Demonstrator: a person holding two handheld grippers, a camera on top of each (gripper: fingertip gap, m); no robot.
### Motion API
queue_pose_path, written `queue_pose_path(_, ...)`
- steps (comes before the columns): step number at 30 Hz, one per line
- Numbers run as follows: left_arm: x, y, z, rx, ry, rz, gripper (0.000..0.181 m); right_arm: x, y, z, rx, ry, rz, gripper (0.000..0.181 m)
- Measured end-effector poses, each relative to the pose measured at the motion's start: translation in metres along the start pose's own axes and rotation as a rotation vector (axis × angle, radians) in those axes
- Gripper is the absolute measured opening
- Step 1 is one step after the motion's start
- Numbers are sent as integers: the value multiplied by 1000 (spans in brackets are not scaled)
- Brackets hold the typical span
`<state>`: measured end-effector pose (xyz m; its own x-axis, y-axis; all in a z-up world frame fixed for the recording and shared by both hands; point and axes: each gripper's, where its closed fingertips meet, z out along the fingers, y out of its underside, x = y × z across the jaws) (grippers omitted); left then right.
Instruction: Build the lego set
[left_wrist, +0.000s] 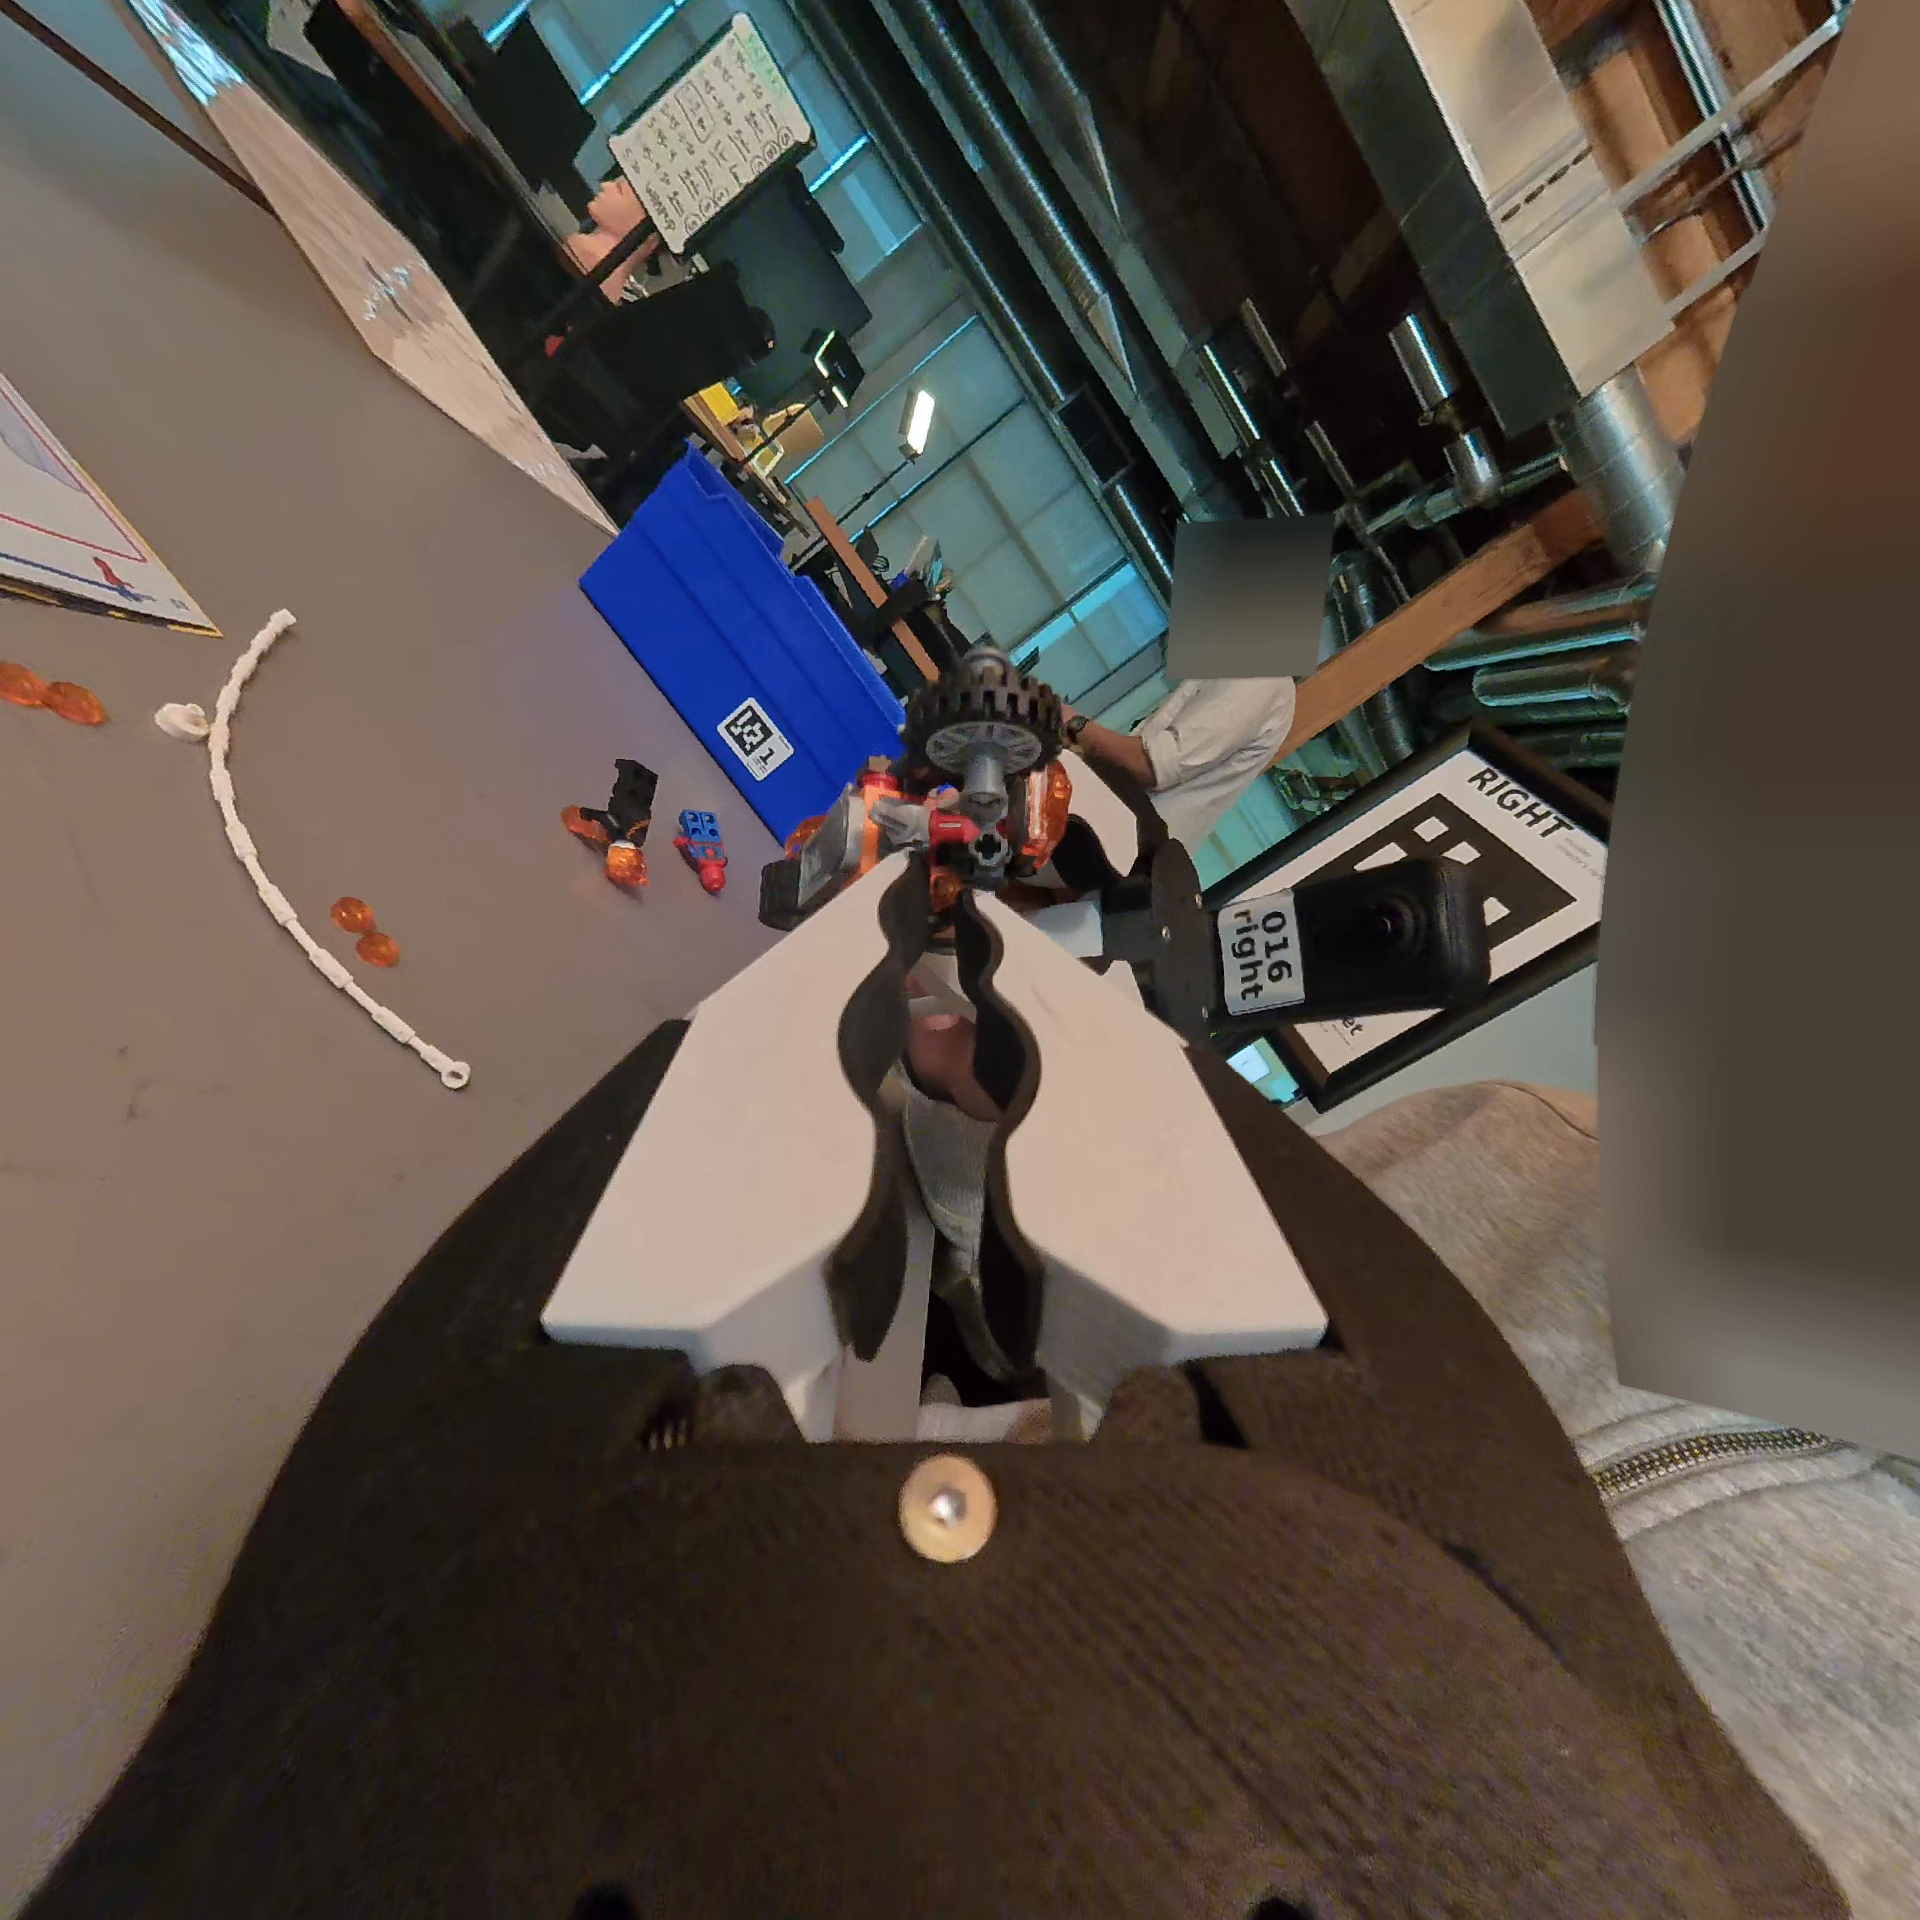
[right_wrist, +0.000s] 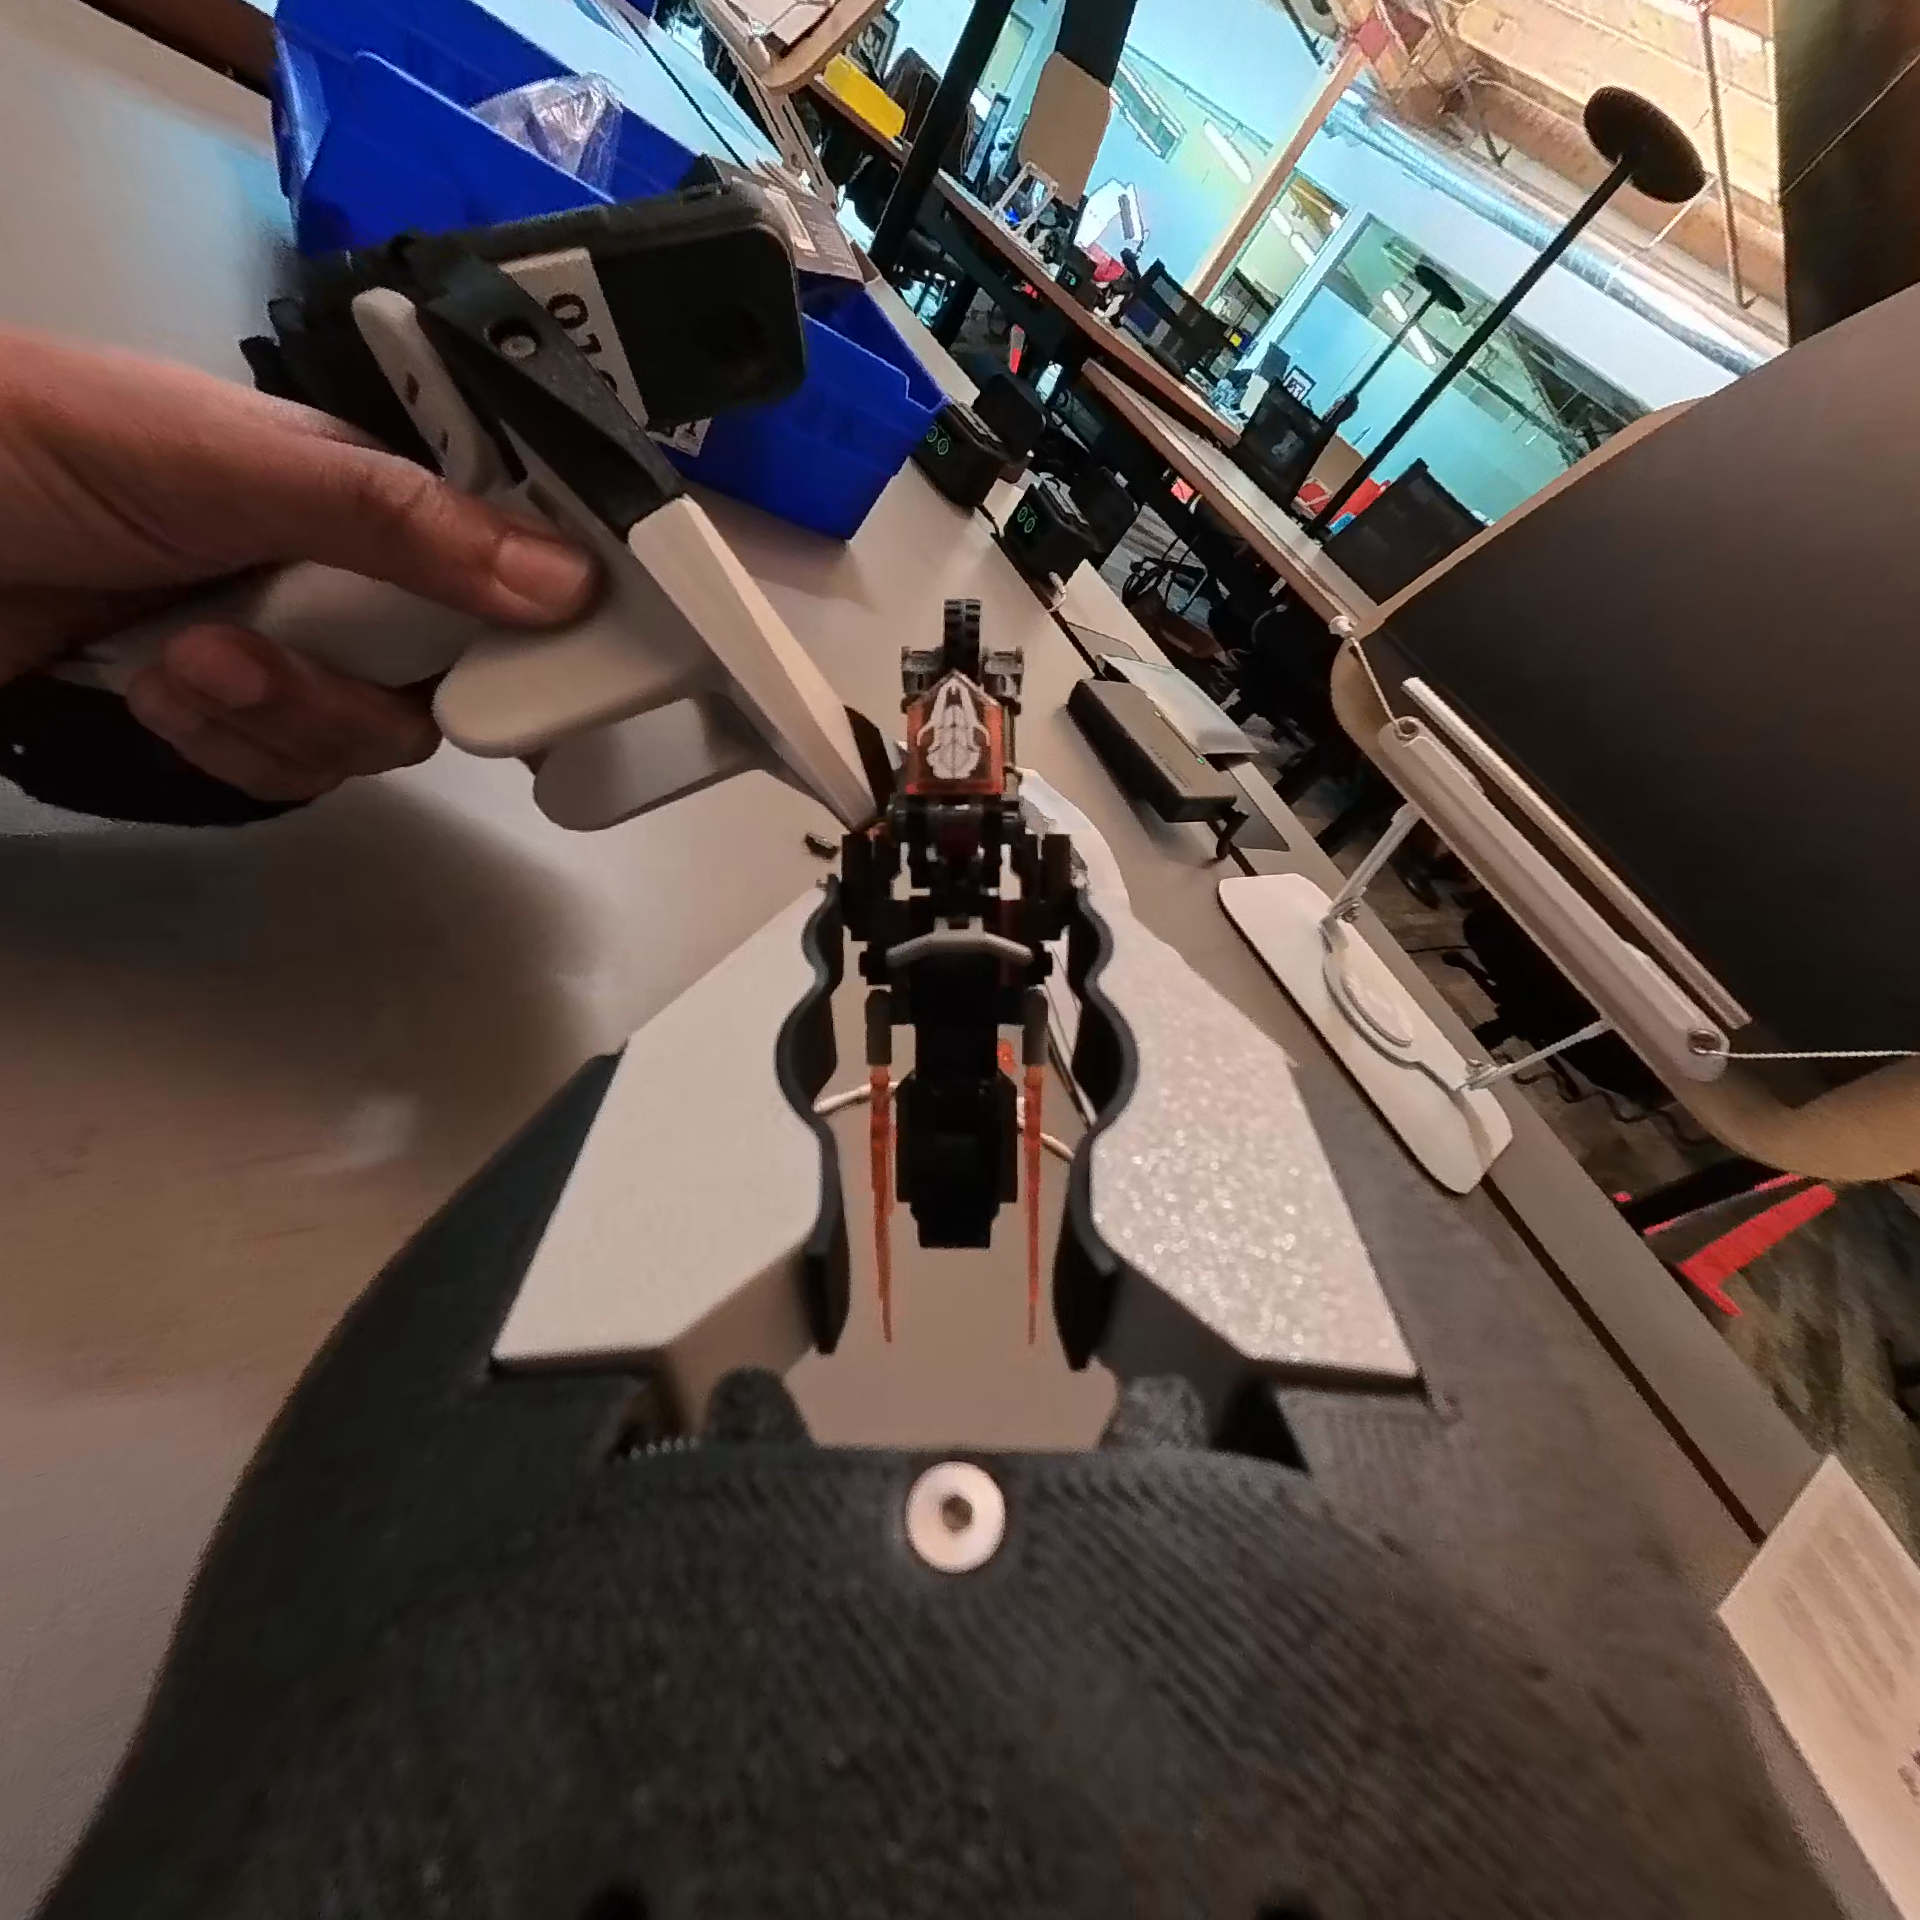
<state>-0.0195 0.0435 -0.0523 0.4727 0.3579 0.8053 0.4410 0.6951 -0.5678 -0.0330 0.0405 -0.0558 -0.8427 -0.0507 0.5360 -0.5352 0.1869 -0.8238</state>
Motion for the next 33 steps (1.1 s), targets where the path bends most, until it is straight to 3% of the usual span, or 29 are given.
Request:
queue_pose_path(13,-1,4,0,-58,-62,64,5,1,0,-2,13,14,6,42)
queue_pose_path(33,-1,5,-1,-61,16,-72,5,-2,1,-1,15,5,-3,41)
